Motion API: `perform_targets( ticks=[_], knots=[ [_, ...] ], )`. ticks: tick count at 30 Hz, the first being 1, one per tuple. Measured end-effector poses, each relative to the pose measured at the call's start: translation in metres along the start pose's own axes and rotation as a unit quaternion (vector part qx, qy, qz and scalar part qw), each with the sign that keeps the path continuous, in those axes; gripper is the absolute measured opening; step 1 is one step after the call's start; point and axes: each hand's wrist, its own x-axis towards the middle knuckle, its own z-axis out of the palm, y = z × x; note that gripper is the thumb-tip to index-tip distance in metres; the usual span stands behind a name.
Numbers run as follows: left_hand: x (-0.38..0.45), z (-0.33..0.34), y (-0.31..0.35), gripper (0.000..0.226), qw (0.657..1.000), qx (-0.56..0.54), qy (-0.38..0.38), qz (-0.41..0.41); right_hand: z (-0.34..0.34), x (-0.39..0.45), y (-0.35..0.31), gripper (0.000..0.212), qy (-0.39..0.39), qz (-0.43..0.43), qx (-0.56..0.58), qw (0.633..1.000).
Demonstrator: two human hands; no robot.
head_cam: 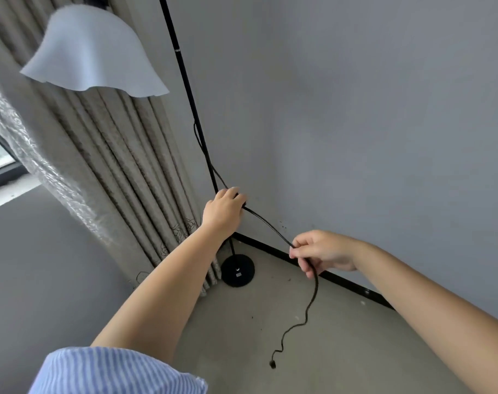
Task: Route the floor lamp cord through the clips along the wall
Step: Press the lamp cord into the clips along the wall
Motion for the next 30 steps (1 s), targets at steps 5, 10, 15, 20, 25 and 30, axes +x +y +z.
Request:
perform_targets(
  ticks=[5, 10, 15, 20, 25, 30],
  knots=[
    [-0.009, 0.005, -0.031, 0.025, 0.998, -0.011, -0.051, 0.043, -0.007, -0.016, 0.011, 0.025, 0.029, -0.002, -0.019, 0.999],
    [-0.008, -0.002, -0.051, 0.024, 0.986, 0.009, -0.113, 0.123, 0.002, 0.0, 0.02, 0.028, 0.17, -0.043, -0.082, 0.981],
    [0.014, 0.012, -0.05, 0.029, 0.961, 0.053, -0.205, 0.179, -0.01, 0.027, 0.036, 0.03, 0.303, -0.064, -0.026, 0.95],
    [0.067, 0.052, -0.045, 0.022, 0.955, 0.027, -0.236, 0.176, -0.048, 0.075, 0.043, 0.027, 0.378, -0.052, -0.128, 0.915],
    [0.139, 0.098, -0.046, 0.024, 0.95, 0.021, -0.267, 0.159, -0.103, 0.142, 0.055, 0.025, 0.375, -0.054, -0.236, 0.895],
    [0.227, 0.145, -0.052, 0.023, 0.938, -0.116, -0.32, 0.061, -0.161, 0.233, 0.064, 0.025, 0.327, -0.029, -0.187, 0.926]
  ],
)
